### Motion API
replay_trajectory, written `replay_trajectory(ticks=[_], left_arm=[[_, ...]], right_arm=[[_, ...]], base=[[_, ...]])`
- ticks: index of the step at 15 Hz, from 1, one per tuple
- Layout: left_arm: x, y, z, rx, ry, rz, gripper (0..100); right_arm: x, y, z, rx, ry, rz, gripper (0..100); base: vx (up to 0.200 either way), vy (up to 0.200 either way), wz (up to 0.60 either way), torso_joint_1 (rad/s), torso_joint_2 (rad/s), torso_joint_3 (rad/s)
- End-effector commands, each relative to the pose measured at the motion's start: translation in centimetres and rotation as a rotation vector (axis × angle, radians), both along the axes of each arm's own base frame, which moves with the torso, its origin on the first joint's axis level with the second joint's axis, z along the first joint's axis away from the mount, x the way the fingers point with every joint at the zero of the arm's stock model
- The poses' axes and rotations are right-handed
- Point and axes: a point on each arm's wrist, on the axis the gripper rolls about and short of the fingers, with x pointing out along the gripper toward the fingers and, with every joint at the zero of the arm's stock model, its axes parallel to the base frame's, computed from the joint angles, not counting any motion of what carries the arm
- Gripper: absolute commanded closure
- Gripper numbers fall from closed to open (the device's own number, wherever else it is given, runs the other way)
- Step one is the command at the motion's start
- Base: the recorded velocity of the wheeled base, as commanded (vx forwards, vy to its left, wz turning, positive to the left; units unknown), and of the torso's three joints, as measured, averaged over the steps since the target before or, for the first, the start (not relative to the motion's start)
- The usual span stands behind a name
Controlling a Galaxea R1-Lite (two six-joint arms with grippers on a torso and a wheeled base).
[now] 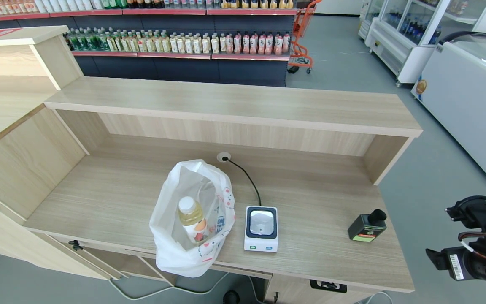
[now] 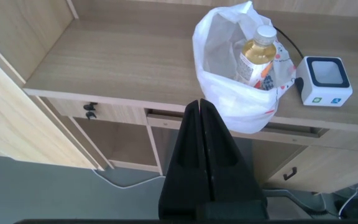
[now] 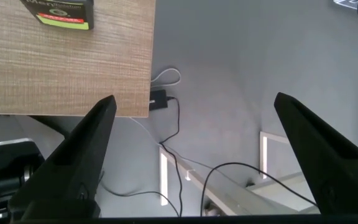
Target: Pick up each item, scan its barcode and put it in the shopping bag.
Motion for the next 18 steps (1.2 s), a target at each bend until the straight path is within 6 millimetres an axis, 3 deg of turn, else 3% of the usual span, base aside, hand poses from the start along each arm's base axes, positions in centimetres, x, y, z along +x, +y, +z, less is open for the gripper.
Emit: replay_trajectory(ticks=[1,11,18], left_arm=[[0.0,0.0,0.0,0.000,0.002,0.000,100],[0.0,0.0,0.0,0.000,-0.001,0.000,100],[0.0,0.0,0.0,0.000,0.001,-0.001,100]], right_arm=[[-0.2,0.0,-0.2,0.000,0.010,0.000,0],[2.5,-0.7,-1.0,-0.057,0.081,0.001,0],[6.1,-0.8,-3.4,-0.113,0.042,0.089,0]], base=[[0.000,0.000,0.00,0.000,0.00,0.000],[0.000,0.000,0.00,0.000,0.00,0.000],[0.000,0.000,0.00,0.000,0.00,0.000]])
